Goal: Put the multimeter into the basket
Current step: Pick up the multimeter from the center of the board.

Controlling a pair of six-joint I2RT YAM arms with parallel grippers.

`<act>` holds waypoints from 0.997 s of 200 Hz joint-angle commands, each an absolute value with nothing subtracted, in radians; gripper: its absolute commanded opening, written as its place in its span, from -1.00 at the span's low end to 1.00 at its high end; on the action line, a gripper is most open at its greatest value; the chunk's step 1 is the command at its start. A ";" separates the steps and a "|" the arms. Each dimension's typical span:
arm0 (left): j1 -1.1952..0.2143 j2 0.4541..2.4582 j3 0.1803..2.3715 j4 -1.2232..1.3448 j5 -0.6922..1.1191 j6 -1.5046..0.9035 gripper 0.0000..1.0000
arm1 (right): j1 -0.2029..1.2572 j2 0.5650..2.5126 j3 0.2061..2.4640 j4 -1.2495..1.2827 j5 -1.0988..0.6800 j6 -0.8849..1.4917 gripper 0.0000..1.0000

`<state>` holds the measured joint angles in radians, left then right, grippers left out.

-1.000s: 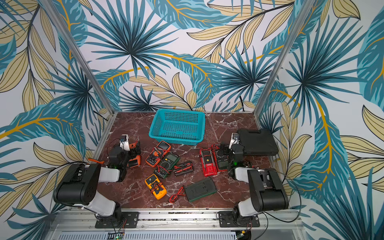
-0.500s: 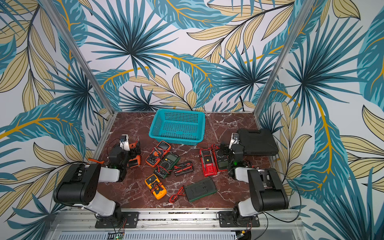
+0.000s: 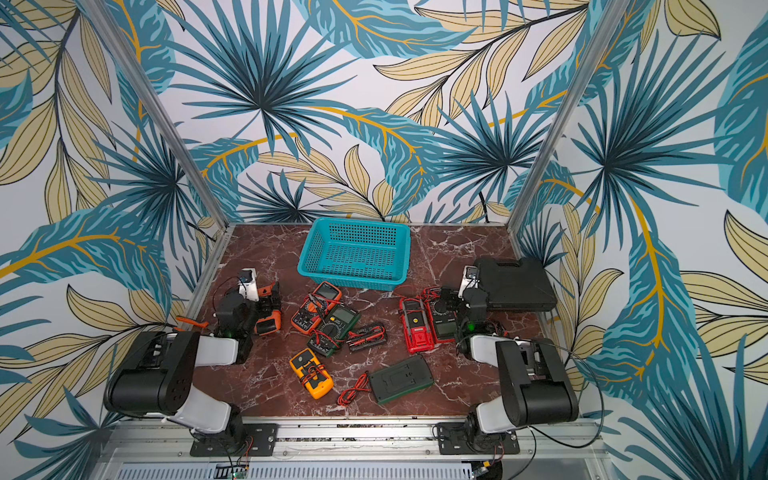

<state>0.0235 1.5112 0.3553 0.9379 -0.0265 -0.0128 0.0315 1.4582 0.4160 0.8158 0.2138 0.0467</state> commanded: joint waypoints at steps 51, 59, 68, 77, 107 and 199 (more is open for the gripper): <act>0.034 1.249 0.369 0.694 -0.121 -0.055 1.00 | 0.030 1.286 0.495 0.459 0.278 0.133 0.99; 0.033 1.221 0.375 0.662 -0.120 -0.068 1.00 | 0.030 1.265 0.495 0.436 0.286 0.139 0.99; 0.034 1.190 0.381 0.627 -0.113 -0.082 1.00 | 0.030 1.239 0.493 0.414 0.292 0.146 0.99; 0.033 1.158 0.385 0.595 -0.101 -0.100 1.00 | 0.030 1.210 0.494 0.384 0.306 0.156 0.99; 0.027 1.053 0.413 0.441 -0.064 -0.157 1.00 | 0.030 1.115 0.519 0.237 0.330 0.200 0.99; -0.085 0.731 0.417 0.091 -0.028 -0.262 1.00 | 0.039 0.982 0.605 -0.118 0.310 0.290 0.99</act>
